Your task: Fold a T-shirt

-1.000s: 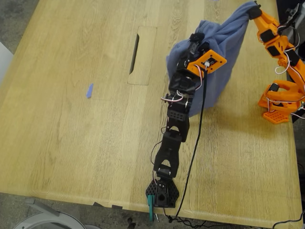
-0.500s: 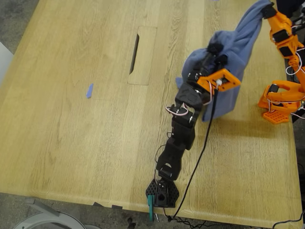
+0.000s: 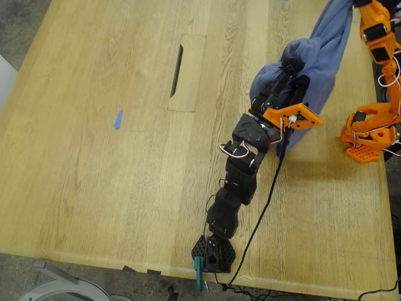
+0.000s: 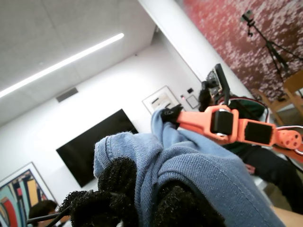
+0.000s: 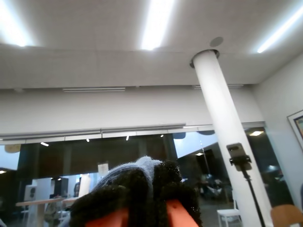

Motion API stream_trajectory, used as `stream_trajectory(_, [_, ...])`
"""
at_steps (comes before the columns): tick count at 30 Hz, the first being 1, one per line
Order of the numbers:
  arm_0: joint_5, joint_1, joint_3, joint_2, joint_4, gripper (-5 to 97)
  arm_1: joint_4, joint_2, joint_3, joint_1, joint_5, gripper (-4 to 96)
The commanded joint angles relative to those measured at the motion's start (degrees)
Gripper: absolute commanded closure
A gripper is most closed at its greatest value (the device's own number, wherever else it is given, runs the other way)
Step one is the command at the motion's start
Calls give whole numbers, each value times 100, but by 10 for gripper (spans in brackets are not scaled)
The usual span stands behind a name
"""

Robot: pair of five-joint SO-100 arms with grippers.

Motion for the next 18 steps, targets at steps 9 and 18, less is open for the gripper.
stream_trajectory(9, [79,62,712,1679,-343,919,1090,-782,-1802,-747,-158,914])
stream_trajectory(18, [-202,255,896,1942,-343,919,1608,-1248,-2566,-1512,-237,914])
